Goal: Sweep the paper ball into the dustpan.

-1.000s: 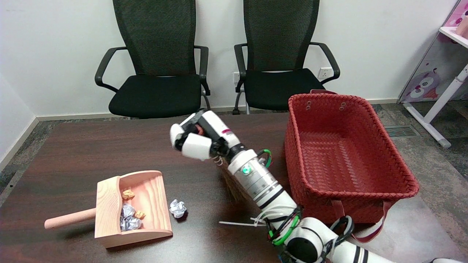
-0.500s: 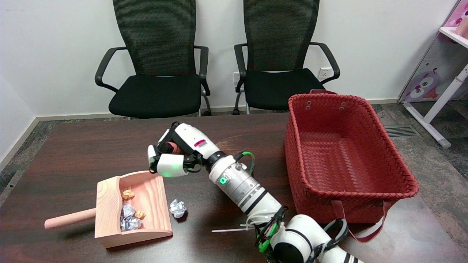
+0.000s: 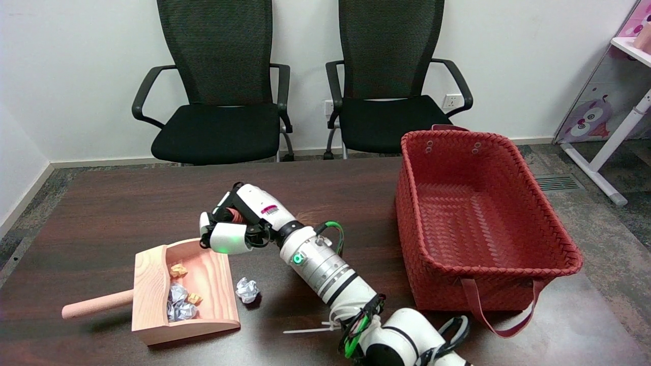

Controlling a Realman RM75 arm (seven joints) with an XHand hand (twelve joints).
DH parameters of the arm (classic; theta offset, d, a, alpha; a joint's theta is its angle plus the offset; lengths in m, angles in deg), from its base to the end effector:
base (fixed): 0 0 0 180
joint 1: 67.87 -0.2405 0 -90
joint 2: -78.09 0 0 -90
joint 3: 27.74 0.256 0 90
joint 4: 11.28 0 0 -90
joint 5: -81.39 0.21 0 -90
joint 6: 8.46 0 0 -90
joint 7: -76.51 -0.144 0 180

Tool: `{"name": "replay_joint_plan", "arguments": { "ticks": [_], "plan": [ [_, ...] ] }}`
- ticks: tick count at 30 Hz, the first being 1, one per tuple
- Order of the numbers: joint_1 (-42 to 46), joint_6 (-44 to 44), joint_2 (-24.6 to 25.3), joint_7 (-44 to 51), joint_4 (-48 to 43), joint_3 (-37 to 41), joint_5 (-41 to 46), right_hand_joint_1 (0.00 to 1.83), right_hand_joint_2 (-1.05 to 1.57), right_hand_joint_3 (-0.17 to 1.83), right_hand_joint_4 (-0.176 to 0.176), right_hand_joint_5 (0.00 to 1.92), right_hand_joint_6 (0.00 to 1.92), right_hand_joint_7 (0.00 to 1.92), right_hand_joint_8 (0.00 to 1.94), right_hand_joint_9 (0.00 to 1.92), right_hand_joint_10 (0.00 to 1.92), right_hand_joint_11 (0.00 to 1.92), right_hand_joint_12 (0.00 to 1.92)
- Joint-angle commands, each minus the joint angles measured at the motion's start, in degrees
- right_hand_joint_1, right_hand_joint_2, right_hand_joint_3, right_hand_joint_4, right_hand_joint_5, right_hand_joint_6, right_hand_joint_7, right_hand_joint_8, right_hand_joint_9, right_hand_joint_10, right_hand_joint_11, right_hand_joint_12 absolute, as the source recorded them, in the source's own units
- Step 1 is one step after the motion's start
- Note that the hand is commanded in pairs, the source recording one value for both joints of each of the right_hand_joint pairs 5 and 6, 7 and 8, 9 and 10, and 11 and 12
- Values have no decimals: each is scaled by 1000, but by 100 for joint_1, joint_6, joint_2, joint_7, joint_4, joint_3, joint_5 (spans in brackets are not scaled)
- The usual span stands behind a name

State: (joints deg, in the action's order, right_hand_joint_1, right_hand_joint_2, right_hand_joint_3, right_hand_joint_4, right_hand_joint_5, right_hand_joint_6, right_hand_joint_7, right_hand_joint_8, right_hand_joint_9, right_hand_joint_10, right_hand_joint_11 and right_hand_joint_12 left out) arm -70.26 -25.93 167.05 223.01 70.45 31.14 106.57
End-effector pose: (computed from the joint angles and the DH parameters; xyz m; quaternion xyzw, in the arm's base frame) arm -0.2571 -0.3196 0.0806 0.7566 -0.3579 0.3178 0.4455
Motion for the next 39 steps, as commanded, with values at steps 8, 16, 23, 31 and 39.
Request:
{"name": "replay_joint_plan", "arguments": {
  "ticks": [8,16,23,31,39],
  "plan": [
    [-505,-1580,838,-199,-1417,-428,778,655,1571,1833,54,1920,1920,1920,1920,1920,1920,1920,1920],
    [-825,-2837,868,-978,-2173,-1105,778,593,1571,1833,50,1920,1920,1920,1920,1920,1920,1920,1920],
    [-737,-3259,1002,-2422,-2687,-1202,971,532,1525,1833,41,1920,1920,1920,1920,1920,1920,1920,1920],
    [-1028,-5004,1412,-3194,-4115,-1344,1001,471,1491,1812,23,1920,1920,1920,1920,1920,1920,1920,1920],
    [-1198,-4954,1786,-5130,-4469,-1397,1397,433,1454,1667,16,1920,1920,1920,1920,1920,1920,1920,1920]
  ]
}}
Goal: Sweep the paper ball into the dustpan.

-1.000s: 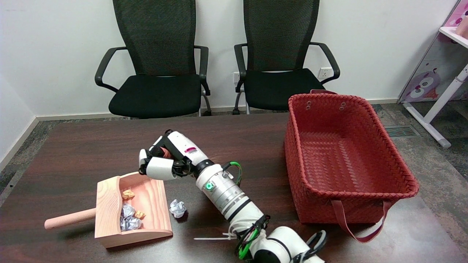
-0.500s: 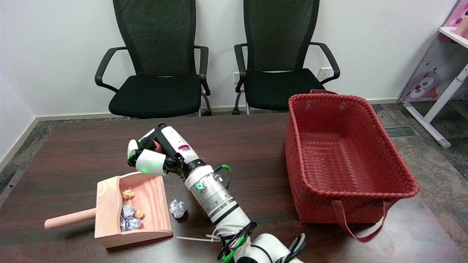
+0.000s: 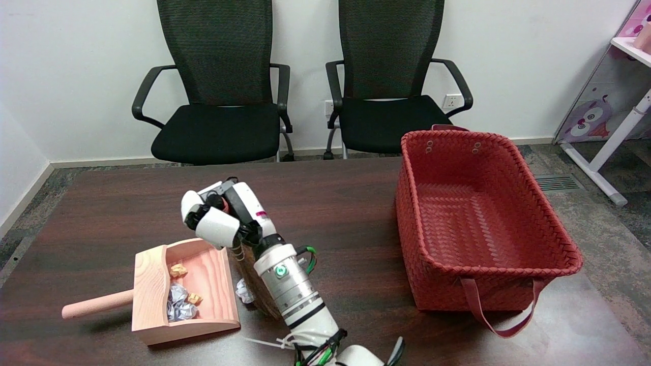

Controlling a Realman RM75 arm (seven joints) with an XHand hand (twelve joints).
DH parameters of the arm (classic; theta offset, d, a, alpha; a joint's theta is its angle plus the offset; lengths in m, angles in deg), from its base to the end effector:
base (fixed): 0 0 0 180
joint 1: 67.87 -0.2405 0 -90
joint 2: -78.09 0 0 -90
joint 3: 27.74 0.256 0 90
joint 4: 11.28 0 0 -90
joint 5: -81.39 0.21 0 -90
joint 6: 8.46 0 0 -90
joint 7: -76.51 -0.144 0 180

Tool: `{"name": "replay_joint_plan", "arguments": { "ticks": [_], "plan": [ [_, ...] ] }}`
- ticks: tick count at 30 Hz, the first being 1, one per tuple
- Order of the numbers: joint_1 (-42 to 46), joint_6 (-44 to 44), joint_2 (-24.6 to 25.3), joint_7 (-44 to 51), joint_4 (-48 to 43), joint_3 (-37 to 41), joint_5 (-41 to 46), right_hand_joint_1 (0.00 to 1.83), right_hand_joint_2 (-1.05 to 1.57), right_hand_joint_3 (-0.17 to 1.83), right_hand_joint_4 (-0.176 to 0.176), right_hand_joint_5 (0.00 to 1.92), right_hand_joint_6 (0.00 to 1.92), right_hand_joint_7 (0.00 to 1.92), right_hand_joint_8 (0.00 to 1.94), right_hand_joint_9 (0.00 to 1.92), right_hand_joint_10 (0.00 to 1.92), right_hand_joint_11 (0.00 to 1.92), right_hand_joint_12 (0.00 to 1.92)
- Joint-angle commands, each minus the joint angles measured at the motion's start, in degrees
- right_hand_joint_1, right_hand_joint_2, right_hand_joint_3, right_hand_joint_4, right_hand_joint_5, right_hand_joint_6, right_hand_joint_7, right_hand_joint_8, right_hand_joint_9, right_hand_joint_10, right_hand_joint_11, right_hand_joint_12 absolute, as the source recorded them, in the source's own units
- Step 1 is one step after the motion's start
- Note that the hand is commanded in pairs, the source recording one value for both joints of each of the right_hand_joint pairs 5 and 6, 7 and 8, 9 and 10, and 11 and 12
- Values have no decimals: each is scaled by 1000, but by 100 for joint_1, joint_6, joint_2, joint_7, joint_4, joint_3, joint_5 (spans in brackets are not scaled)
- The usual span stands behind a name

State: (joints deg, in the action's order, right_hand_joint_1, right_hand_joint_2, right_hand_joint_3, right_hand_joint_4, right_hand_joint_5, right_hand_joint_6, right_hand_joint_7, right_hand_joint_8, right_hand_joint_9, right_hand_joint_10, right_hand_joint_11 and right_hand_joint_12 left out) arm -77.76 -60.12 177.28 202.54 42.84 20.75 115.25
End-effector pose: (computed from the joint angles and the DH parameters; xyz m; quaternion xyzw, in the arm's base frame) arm -0.2766 -0.3167 0.0356 0.6378 -0.4559 0.5236 0.3334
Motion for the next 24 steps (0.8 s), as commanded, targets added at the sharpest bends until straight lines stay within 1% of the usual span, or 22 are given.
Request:
{"name": "replay_joint_plan", "arguments": {
  "ticks": [1,2,3,5,7,11,18,22,24],
  "plan": [
    [-490,-1584,812,-3361,-1771,-358,557,431,1442,1644,16,1920,1920,1920,1920,1920,1920,1920,1920],
    [-555,-1622,857,-3604,-1849,-365,554,431,1422,1614,15,1920,1920,1920,1920,1920,1920,1920,1920],
    [-594,-1635,878,-3757,-1896,-381,552,436,1388,1524,12,1920,1920,1920,1920,1920,1920,1920,1920],
    [-724,-1646,939,-4360,-1981,-468,561,437,1360,1428,10,1920,1920,1920,1920,1920,1920,1920,1920],
    [-781,-1646,968,-4683,-1993,-489,561,444,1322,1312,9,1920,1920,1920,1920,1920,1920,1920,1920],
    [-836,-1717,957,-4973,-1788,-431,584,451,1310,1183,7,1920,1920,1920,1920,1920,1920,1920,1920],
    [-857,-1996,679,-4987,-1085,-428,703,445,1341,1109,3,1920,1920,1920,1920,1920,1920,1920,1920],
    [-834,-1823,318,-4840,-374,-431,710,438,1425,1056,1,1920,1920,1920,1920,1920,1920,1920,1920],
    [-785,-1706,137,-4510,5,-365,734,432,1479,1034,-1,1920,1920,1920,1920,1920,1920,1920,1920]
  ]
}}
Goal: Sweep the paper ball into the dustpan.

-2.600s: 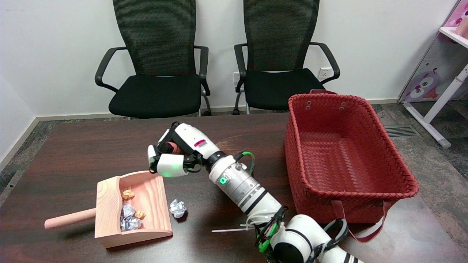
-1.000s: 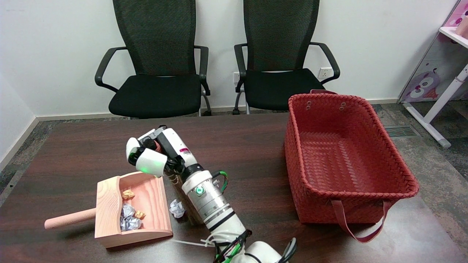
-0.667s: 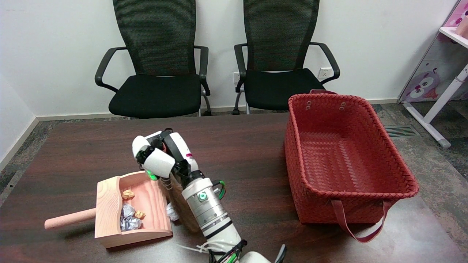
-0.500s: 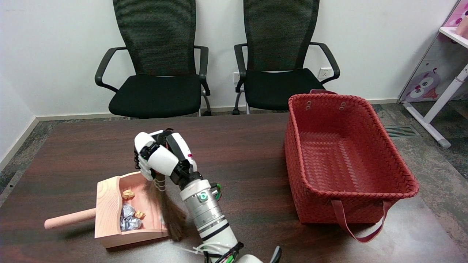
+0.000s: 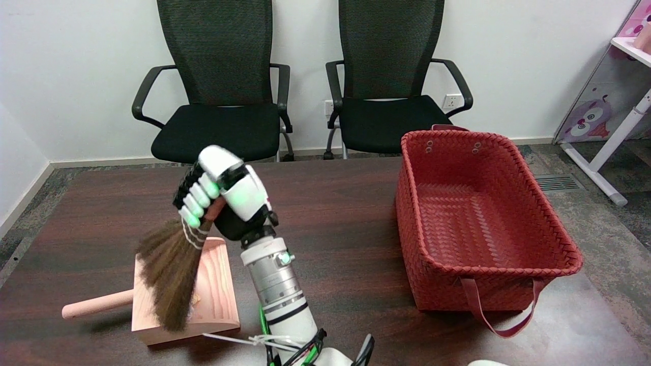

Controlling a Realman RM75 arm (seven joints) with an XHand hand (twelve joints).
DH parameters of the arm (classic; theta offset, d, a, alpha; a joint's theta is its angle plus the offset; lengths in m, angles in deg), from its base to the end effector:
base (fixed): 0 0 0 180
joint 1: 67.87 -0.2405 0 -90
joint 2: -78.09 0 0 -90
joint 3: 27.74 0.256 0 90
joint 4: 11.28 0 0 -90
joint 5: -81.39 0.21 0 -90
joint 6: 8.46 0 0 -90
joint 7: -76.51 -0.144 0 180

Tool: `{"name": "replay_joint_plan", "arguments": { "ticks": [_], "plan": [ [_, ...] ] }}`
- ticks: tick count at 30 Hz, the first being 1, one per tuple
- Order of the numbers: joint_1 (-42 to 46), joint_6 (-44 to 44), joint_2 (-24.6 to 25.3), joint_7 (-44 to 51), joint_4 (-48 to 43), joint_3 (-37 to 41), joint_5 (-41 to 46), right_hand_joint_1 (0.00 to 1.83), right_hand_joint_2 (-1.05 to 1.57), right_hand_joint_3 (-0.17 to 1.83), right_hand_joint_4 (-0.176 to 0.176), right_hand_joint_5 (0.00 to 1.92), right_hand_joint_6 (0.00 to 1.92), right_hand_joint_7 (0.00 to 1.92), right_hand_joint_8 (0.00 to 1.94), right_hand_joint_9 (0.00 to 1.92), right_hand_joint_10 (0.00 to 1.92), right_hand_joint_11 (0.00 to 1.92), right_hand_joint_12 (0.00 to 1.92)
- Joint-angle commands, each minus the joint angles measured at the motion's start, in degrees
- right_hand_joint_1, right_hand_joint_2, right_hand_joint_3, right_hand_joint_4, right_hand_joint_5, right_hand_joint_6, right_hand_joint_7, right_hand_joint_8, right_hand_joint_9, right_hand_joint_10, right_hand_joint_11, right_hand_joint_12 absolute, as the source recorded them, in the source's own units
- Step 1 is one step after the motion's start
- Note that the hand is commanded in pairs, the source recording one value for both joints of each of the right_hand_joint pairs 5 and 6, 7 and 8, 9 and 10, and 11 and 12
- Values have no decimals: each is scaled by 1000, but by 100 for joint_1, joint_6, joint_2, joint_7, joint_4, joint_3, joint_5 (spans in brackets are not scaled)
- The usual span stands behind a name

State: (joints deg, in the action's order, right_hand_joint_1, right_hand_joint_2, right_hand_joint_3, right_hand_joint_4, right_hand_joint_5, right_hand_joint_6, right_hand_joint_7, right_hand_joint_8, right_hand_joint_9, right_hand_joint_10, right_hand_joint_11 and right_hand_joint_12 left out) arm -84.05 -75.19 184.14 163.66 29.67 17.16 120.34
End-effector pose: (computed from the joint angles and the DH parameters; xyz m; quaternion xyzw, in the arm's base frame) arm -0.2621 -0.3230 0.0171 0.4429 -0.5969 0.6619 0.0976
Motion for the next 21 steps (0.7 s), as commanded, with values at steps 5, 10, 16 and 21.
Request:
{"name": "replay_joint_plan", "arguments": {
  "ticks": [5,10,16,21],
  "plan": [
    [-19,727,-1272,590,2643,46,730,438,1571,1038,1,1920,1920,1920,1920,1920,1920,1920,1920],
    [-41,1734,-2211,1874,3874,20,1416,475,1571,1195,7,1920,1920,1920,1920,1920,1920,1920,1920],
    [-52,2302,-2871,2825,4487,-8,2208,526,1571,1335,21,1920,1920,1920,1920,1920,1920,1920,1920],
    [4,2278,-3060,3704,4602,51,2265,576,1571,1376,39,1920,1920,1920,1920,1920,1920,1920,1920]
  ]
}}
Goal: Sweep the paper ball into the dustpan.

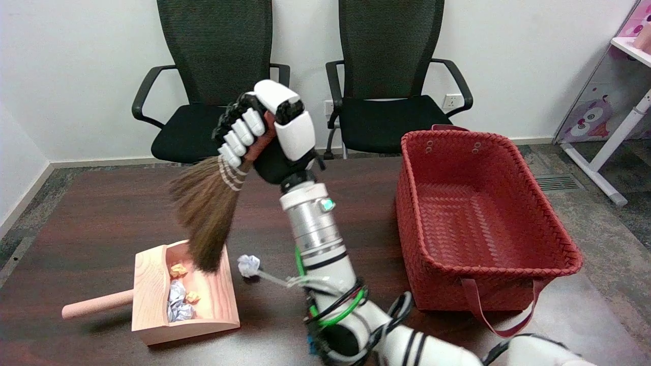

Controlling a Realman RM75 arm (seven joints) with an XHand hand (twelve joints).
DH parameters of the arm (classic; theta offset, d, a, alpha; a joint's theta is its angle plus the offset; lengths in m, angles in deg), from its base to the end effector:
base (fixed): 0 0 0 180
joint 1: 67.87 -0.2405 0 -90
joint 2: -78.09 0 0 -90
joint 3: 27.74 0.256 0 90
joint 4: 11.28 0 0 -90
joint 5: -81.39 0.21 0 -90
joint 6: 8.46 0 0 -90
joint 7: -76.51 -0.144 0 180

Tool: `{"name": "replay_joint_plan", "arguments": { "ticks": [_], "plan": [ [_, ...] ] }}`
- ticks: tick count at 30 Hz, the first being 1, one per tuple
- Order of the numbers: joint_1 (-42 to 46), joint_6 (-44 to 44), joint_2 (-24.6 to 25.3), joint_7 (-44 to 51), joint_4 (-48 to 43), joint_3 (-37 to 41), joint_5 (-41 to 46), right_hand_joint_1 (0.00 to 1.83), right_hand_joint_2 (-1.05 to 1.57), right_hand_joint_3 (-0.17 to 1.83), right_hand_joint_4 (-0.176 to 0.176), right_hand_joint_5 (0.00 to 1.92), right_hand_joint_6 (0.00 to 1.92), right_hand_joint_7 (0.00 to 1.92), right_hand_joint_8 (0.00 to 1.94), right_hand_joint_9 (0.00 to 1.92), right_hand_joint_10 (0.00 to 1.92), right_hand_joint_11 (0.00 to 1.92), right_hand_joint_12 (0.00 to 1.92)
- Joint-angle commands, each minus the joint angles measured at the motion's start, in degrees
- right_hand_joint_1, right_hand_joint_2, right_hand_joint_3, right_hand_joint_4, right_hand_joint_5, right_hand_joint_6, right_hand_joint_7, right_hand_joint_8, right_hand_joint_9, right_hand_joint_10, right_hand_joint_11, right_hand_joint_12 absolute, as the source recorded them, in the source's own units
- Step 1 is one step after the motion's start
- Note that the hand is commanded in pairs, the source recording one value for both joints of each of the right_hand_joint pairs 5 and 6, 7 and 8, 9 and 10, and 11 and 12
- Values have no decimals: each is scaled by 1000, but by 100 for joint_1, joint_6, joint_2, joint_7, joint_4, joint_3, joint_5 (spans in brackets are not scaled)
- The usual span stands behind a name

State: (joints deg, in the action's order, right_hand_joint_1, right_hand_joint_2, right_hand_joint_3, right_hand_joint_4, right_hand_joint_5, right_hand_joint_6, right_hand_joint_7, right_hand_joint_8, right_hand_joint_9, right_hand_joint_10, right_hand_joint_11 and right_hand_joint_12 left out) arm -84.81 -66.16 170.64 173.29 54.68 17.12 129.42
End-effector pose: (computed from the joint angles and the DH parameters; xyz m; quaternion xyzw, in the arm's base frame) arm -0.1998 -0.3456 0.0819 0.4774 -0.5462 0.6837 0.0798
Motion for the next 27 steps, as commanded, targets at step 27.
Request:
{"name": "replay_joint_plan", "arguments": {
  "ticks": [27],
  "plan": [
    [331,1419,-2582,4982,2665,198,2334,712,1571,1699,41,1920,1920,1920,1920,1920,1920,1920,1920]
  ]
}}
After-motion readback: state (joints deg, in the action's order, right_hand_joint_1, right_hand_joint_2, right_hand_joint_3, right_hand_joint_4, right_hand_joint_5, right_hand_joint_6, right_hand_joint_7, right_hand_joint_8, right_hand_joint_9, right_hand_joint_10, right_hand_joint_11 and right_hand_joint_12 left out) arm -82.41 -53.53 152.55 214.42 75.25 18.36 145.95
